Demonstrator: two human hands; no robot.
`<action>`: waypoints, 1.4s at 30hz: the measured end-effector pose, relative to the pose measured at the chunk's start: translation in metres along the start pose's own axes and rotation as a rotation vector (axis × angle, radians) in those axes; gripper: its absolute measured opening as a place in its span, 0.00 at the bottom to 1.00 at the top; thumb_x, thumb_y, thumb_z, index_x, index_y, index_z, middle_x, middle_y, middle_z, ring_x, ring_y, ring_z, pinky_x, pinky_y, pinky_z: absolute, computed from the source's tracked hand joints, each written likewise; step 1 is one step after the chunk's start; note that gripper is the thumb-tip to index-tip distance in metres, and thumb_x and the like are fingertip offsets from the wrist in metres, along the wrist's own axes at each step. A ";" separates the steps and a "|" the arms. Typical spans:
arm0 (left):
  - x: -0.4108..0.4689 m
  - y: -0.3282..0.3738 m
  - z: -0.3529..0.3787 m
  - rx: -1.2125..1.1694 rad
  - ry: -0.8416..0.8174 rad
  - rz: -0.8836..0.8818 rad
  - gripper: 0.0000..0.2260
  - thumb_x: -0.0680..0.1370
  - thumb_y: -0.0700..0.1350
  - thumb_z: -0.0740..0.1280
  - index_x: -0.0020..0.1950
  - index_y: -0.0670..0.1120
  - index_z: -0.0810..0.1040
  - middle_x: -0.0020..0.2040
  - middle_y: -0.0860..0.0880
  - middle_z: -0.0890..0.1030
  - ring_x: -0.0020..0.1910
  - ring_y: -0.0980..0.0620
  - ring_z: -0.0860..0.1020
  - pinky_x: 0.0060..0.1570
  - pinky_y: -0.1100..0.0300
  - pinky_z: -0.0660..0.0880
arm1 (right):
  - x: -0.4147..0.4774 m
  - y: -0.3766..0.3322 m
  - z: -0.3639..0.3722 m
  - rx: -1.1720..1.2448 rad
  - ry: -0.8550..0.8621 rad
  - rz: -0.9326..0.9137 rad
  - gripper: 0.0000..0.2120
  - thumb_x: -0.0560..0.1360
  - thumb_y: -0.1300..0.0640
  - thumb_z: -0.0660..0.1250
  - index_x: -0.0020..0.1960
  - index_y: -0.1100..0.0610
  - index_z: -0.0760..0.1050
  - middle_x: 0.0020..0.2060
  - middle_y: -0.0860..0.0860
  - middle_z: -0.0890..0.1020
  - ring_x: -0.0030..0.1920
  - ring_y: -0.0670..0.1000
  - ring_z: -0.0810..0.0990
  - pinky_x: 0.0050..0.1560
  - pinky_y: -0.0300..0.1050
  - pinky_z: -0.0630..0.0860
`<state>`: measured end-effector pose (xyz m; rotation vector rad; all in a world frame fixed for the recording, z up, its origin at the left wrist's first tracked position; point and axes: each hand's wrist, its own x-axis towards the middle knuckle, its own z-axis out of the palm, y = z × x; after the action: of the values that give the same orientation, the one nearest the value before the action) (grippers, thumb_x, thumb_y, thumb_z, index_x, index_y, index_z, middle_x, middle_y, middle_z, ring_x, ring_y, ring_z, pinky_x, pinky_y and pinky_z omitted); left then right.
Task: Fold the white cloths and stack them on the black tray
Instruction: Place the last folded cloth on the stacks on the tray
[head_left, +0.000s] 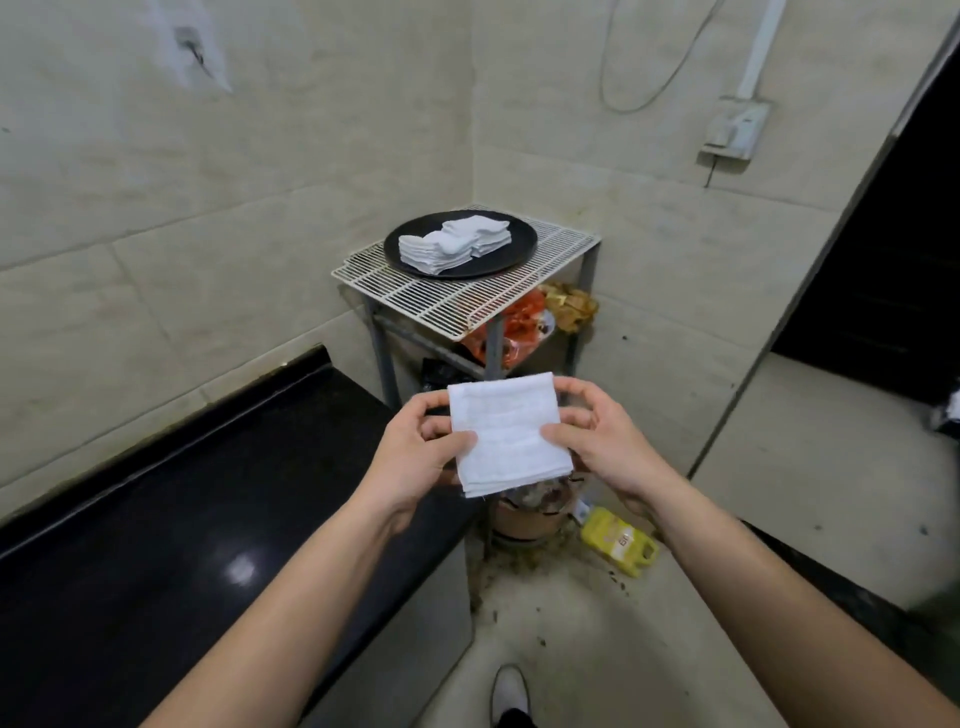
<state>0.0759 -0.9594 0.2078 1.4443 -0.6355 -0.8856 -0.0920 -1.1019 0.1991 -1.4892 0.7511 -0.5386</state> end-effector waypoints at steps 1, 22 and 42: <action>0.029 0.004 0.009 -0.013 -0.007 0.012 0.19 0.75 0.32 0.70 0.63 0.46 0.74 0.46 0.45 0.85 0.46 0.47 0.85 0.34 0.54 0.80 | 0.023 -0.006 -0.013 -0.005 0.016 -0.013 0.26 0.76 0.70 0.68 0.72 0.57 0.67 0.53 0.60 0.84 0.44 0.51 0.85 0.40 0.43 0.81; 0.383 0.072 0.103 0.121 0.001 0.047 0.17 0.75 0.36 0.72 0.61 0.50 0.76 0.45 0.47 0.85 0.45 0.48 0.85 0.38 0.52 0.81 | 0.367 -0.066 -0.159 -0.024 0.045 0.037 0.22 0.77 0.65 0.69 0.68 0.51 0.73 0.52 0.52 0.85 0.45 0.45 0.85 0.41 0.39 0.80; 0.560 0.108 0.025 0.078 0.733 -0.162 0.20 0.74 0.33 0.72 0.62 0.41 0.69 0.48 0.42 0.80 0.40 0.44 0.82 0.34 0.53 0.80 | 0.669 -0.105 -0.070 -0.249 -0.489 0.077 0.25 0.76 0.59 0.71 0.72 0.54 0.71 0.59 0.52 0.81 0.56 0.50 0.81 0.54 0.47 0.80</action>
<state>0.3779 -1.4429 0.2361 1.7630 -0.0006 -0.3945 0.3194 -1.6433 0.2328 -1.7244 0.4965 -0.0105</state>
